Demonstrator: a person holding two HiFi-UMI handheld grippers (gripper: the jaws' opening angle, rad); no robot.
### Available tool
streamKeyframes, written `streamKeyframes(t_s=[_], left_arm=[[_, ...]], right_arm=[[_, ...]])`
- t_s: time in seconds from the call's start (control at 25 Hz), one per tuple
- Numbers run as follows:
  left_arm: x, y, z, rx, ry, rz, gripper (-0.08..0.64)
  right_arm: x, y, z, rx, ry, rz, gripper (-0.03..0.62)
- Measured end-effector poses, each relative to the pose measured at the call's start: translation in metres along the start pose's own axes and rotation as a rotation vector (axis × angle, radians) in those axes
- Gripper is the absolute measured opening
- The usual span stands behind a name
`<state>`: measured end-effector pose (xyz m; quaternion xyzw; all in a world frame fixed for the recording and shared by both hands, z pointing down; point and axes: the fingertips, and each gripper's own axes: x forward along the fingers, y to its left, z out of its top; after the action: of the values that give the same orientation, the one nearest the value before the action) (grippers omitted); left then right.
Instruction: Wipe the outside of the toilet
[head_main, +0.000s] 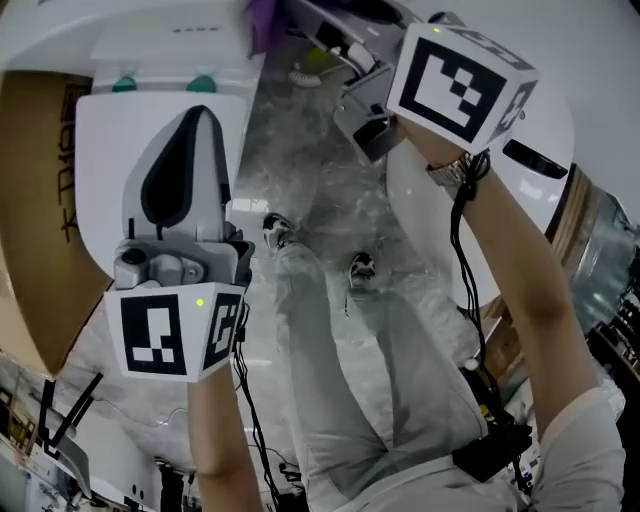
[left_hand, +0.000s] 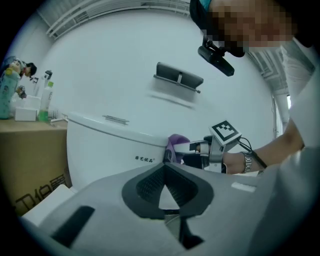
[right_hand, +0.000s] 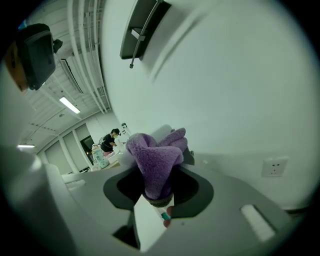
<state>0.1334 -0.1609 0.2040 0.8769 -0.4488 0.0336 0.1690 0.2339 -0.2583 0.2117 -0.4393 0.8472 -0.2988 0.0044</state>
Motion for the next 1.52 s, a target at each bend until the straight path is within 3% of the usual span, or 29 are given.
streamKeyframes(t_s=[0.16, 0.32, 0.52, 0.76, 0.88, 1.08, 1.52], left_arm=[[0.013, 0.009, -0.029, -0.020, -0.031, 0.046, 0.006], [0.031, 0.005, -0.058, -0.014, -0.034, -0.012, 0.006], [0.049, -0.002, -0.067, 0.008, -0.089, -0.079, 0.006], [0.065, 0.014, -0.091, 0.009, -0.089, -0.044, 0.006], [0.068, 0.024, -0.095, -0.002, -0.135, -0.052, 0.006], [0.074, 0.023, -0.108, 0.034, -0.176, -0.071, 0.006], [0.081, 0.014, -0.126, 0.015, -0.194, -0.110, 0.006]], right_arm=[[0.010, -0.008, -0.012, -0.041, -0.074, 0.034, 0.137], [0.014, -0.021, -0.030, -0.129, -0.099, 0.044, 0.137], [0.020, -0.037, -0.046, -0.193, -0.148, 0.086, 0.137], [0.031, -0.053, -0.066, -0.205, -0.234, 0.150, 0.135], [0.035, -0.059, -0.076, -0.253, -0.266, 0.149, 0.135], [0.038, -0.064, -0.090, -0.320, -0.264, 0.176, 0.135], [0.061, -0.110, -0.163, -0.304, -0.188, 0.159, 0.135]])
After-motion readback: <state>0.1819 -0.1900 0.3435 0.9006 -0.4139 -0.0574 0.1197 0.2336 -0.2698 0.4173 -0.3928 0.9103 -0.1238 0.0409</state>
